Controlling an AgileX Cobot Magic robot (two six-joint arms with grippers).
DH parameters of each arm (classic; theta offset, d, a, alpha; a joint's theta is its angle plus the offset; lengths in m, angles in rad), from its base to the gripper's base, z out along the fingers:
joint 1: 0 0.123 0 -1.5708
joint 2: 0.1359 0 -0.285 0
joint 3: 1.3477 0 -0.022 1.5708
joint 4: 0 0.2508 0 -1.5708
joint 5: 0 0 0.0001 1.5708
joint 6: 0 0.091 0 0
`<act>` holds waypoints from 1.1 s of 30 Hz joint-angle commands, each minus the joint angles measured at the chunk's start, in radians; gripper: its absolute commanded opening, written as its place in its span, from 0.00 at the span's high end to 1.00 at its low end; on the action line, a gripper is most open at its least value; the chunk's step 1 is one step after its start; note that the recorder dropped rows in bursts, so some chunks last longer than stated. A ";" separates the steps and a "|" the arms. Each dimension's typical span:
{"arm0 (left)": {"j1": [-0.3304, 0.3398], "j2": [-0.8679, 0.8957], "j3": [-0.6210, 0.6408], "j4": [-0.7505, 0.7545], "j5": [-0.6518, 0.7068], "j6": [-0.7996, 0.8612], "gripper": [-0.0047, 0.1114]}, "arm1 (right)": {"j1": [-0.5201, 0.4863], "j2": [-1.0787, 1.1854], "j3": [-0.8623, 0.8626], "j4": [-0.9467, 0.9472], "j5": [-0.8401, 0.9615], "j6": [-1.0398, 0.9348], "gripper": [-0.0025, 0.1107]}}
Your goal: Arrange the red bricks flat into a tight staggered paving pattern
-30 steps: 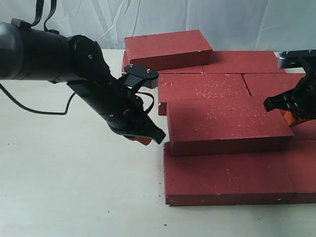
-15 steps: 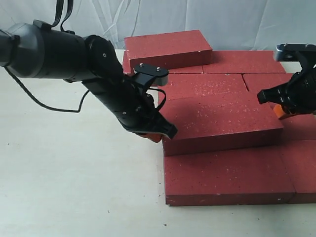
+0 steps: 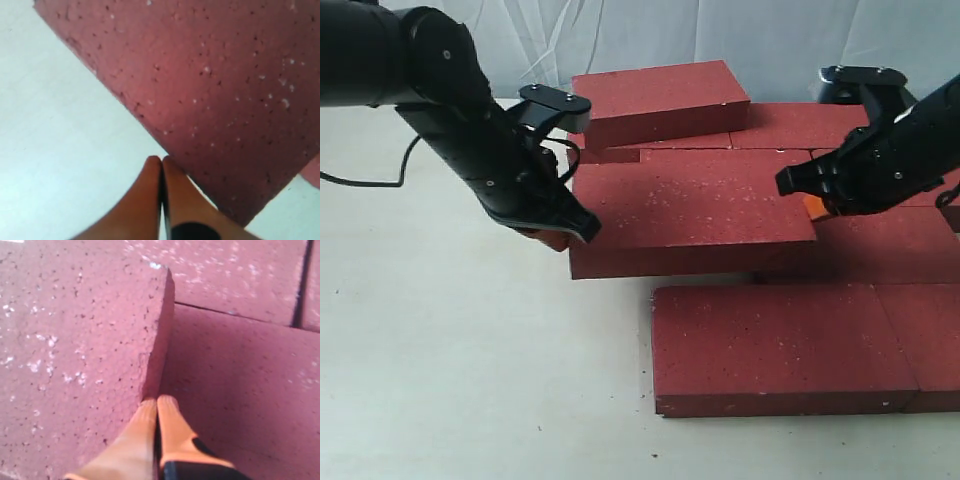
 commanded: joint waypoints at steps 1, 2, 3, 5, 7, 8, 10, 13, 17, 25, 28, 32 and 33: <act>0.052 -0.037 0.023 -0.063 -0.016 -0.004 0.96 | 0.124 -0.007 -0.031 0.120 -0.030 -0.012 0.99; 0.067 -0.044 0.032 -0.063 -0.016 -0.004 0.96 | 0.144 -0.005 -0.043 0.121 -0.040 -0.003 0.99; 0.078 -0.049 0.037 -0.061 -0.016 0.000 0.96 | 0.158 0.002 -0.054 0.122 -0.047 0.010 0.99; 0.105 -0.062 0.044 -0.057 -0.002 0.005 0.96 | 0.191 0.025 -0.083 0.131 -0.047 0.024 0.99; 0.128 -0.073 0.044 -0.050 0.020 0.018 0.96 | 0.226 0.053 -0.110 0.140 -0.047 0.030 0.99; 0.137 -0.076 0.044 -0.041 0.027 0.019 0.96 | 0.244 0.064 -0.120 0.144 -0.047 0.030 0.99; 0.162 -0.082 0.044 -0.025 0.050 0.019 0.96 | 0.280 0.096 -0.145 0.149 -0.047 0.030 0.99; 0.211 -0.084 0.044 -0.012 0.084 0.028 0.96 | 0.325 0.143 -0.183 0.151 -0.055 0.040 0.99; 0.268 -0.084 0.044 0.011 0.092 0.036 0.96 | 0.372 0.203 -0.233 0.153 -0.062 0.058 0.99; 0.361 -0.084 0.130 0.049 0.002 0.036 0.96 | 0.435 0.314 -0.333 0.180 -0.057 0.060 0.99; 0.381 -0.084 0.167 0.049 -0.047 0.036 0.96 | 0.445 0.342 -0.345 0.185 -0.064 0.060 0.99; 0.381 -0.082 0.212 0.053 -0.137 0.036 0.96 | 0.445 0.376 -0.345 0.185 -0.074 0.060 0.99; 0.381 -0.082 0.219 0.053 -0.156 0.038 0.96 | 0.445 0.385 -0.345 0.185 -0.080 0.060 0.99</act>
